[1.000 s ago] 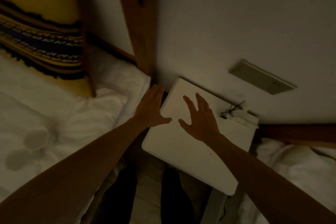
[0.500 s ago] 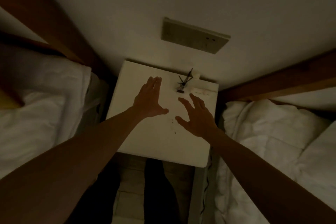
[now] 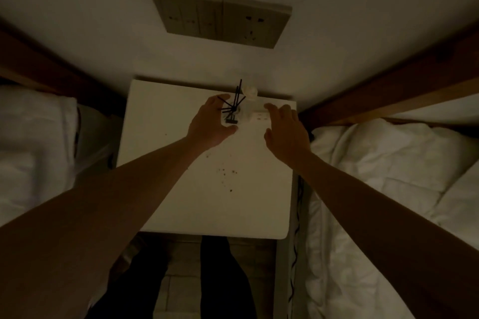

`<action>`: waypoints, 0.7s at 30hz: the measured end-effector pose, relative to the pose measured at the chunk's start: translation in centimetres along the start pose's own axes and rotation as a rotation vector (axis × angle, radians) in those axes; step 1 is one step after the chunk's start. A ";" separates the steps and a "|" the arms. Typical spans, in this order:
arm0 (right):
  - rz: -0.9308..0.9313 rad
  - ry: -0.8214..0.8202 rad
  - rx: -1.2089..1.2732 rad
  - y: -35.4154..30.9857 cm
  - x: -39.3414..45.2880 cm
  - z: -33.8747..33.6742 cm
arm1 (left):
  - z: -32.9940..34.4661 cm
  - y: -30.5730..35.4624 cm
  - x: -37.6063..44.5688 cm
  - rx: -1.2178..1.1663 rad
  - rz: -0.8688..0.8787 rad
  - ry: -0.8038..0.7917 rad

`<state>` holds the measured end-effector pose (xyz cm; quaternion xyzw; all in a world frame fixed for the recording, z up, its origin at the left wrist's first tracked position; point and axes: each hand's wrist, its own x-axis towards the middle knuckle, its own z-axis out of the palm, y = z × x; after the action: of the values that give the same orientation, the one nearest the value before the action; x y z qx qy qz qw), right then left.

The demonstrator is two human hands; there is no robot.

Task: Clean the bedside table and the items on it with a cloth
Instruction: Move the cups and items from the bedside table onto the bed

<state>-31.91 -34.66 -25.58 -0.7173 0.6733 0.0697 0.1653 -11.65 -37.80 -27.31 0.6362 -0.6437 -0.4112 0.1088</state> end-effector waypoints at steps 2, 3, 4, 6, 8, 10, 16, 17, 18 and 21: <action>0.009 -0.020 -0.012 0.4 0.3 0.1 | 0.7 0.1 0.1 -0.087 0.019 0.046; 0.016 -0.025 -0.017 0.5 0.5 0.1 | 1.0 0.1 0.1 -0.129 0.023 0.069; 0.024 -0.025 -0.017 0.6 0.7 0.1 | 1.3 0.1 0.1 -0.180 0.020 0.091; 0.043 -0.026 -0.002 0.3 1.1 0.1 | 1.4 0.1 0.3 -0.294 -0.024 0.130; 0.068 -0.038 0.010 0.0 1.4 0.0 | 1.4 0.2 0.5 -0.334 -0.058 0.148; 0.087 -0.058 0.011 -0.1 1.7 -0.1 | 1.2 0.1 0.8 -0.306 -0.032 0.132; 0.043 -0.088 -0.053 0.1 2.3 -1.2 | 0.4 -0.1 0.7 -0.323 -0.034 0.140; 0.034 -0.091 -0.071 -0.1 2.1 -1.4 | 0.0 -0.2 0.2 -0.319 -0.055 0.133; 0.030 -0.100 -0.077 -0.4 1.8 -1.6 | -0.5 -0.5 -0.3 -0.286 -0.063 0.116; 0.021 -0.150 -0.054 -1.6 0.4 -1.6 | -1.2 -1.5 -1.9 -0.153 -0.090 0.050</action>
<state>-30.52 -35.55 -23.97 -0.7072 0.6643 0.1428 0.1952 -9.43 -36.35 -26.87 0.6646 -0.5782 -0.4475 0.1544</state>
